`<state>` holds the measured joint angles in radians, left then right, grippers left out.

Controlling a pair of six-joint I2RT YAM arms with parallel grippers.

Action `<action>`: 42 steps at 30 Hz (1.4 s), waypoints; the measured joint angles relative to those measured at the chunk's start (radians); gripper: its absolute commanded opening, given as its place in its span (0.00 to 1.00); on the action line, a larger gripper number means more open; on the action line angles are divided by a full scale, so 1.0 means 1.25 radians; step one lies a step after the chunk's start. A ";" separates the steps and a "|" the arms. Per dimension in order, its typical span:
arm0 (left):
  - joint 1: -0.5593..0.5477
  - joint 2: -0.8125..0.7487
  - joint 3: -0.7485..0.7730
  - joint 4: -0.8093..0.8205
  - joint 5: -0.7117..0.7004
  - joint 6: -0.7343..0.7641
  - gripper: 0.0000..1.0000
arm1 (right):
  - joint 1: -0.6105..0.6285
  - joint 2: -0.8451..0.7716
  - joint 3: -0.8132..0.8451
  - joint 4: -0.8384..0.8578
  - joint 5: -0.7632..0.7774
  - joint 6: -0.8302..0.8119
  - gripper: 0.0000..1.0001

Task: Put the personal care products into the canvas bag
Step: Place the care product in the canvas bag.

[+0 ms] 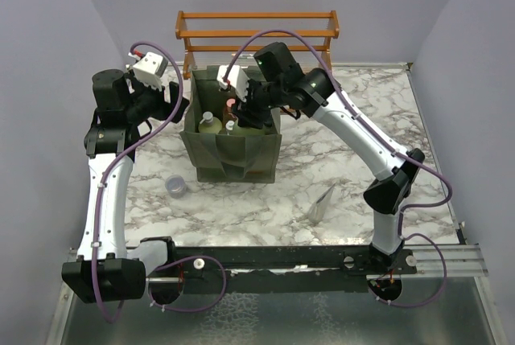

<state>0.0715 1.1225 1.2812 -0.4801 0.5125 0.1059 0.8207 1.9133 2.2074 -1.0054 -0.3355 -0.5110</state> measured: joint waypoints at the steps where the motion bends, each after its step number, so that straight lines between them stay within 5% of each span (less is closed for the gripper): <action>1: 0.000 -0.002 -0.002 0.000 0.000 0.002 0.74 | 0.000 0.005 0.000 -0.005 0.001 -0.001 0.02; 42: 0.000 -0.019 -0.022 0.000 -0.001 0.020 0.74 | 0.000 0.128 0.003 -0.081 0.054 -0.051 0.07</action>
<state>0.0715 1.0985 1.2537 -0.4797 0.5114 0.1310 0.8207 2.0727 2.2116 -1.1069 -0.2684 -0.5747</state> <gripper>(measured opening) 0.739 0.499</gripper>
